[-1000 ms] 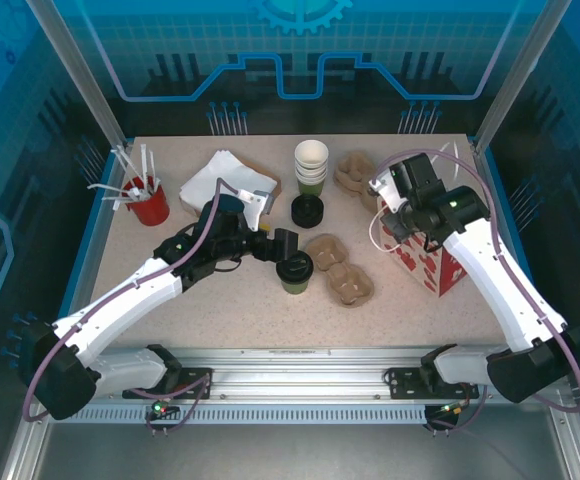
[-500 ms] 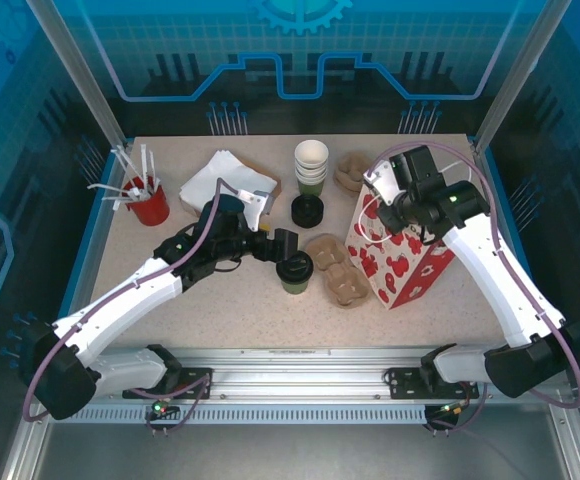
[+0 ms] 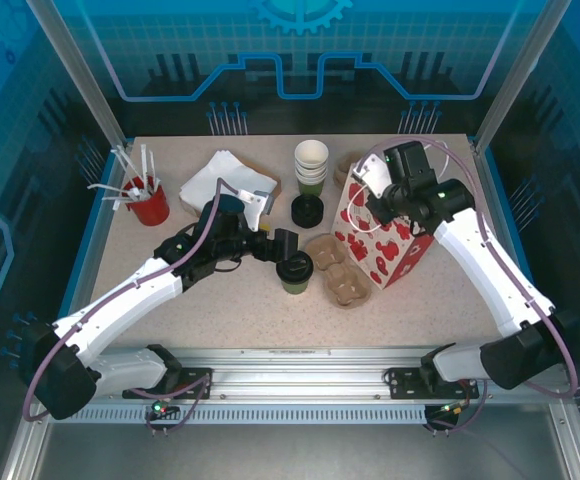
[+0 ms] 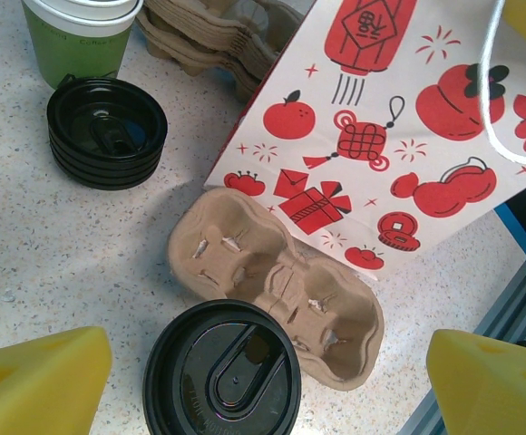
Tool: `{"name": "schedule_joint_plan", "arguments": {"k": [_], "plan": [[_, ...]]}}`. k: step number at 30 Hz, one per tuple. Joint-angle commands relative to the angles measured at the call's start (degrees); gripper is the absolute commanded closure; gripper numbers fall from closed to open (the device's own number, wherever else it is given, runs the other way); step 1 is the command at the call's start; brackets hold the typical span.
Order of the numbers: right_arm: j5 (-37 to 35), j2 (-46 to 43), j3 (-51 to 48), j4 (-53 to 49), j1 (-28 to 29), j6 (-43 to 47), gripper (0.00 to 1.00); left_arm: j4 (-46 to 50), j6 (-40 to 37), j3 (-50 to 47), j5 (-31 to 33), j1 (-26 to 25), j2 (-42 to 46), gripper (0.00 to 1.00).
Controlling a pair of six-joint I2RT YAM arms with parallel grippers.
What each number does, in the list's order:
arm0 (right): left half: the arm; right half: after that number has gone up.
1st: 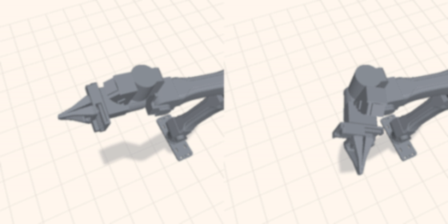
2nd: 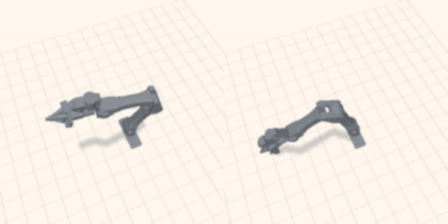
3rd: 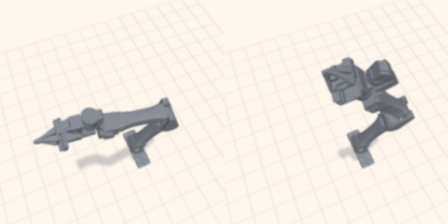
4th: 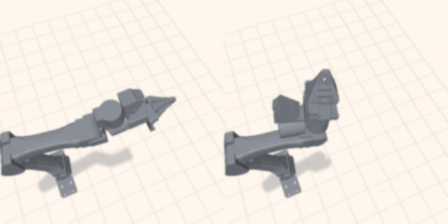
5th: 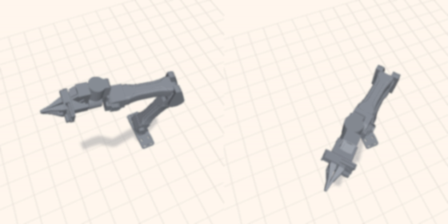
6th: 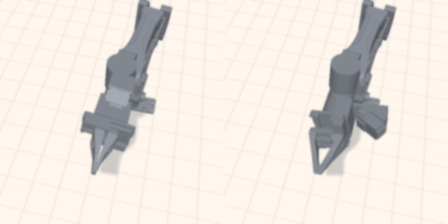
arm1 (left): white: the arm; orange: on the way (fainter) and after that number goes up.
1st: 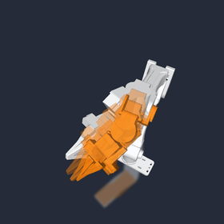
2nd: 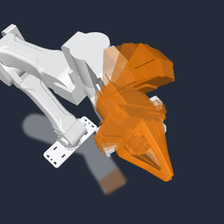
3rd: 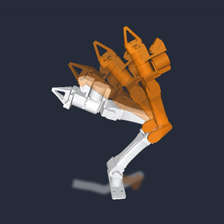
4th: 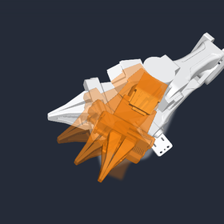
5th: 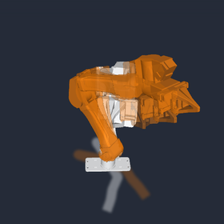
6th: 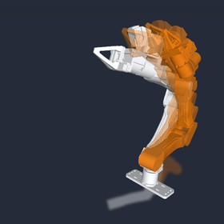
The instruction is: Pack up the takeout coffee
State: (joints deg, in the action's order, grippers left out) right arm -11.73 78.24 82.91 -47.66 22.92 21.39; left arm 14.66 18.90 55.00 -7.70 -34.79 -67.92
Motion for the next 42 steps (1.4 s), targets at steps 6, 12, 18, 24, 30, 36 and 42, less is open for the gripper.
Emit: {"name": "schedule_joint_plan", "arguments": {"k": [6, 12, 18, 24, 30, 36, 42], "plan": [[-2.33, 0.82, -2.28, 4.95, -0.94, 8.4, 0.99, 0.02, -1.56, 0.24, 0.97, -0.37, 0.15, 0.08], [-1.8, -1.3, -5.89, 7.17, -1.05, 10.27, 0.96, -0.24, -1.41, -0.18, 1.18, -0.38, -0.11, 0.08], [-2.17, -2.51, -6.78, 4.7, -0.24, 6.08, 0.81, 0.34, -1.4, -0.42, 1.27, -0.38, 0.0, 0.08], [1.29, -6.57, -3.97, -1.63, 2.82, -4.03, 0.49, 1.05, -1.56, -0.96, 2.9, -0.41, 0.94, 0.08], [-1.98, -11.73, -2.95, -4.52, 8.01, -11.27, 0.37, 1.77, -0.29, -1.54, 3.49, 0.64, 2.48, 0.07], [-0.65, -14.13, -6.89, -3.42, 20.27, -20.37, 0.39, 2.72, 2.38, -4.29, 1.08, 3.71, 5.26, 0.07], [-0.29, -8.89, -16.08, -1.68, 28.93, -28.93, 0.41, 3.62, 3.37, -6.71, 1.9, 5.33, 7.87, 0.07]]}}
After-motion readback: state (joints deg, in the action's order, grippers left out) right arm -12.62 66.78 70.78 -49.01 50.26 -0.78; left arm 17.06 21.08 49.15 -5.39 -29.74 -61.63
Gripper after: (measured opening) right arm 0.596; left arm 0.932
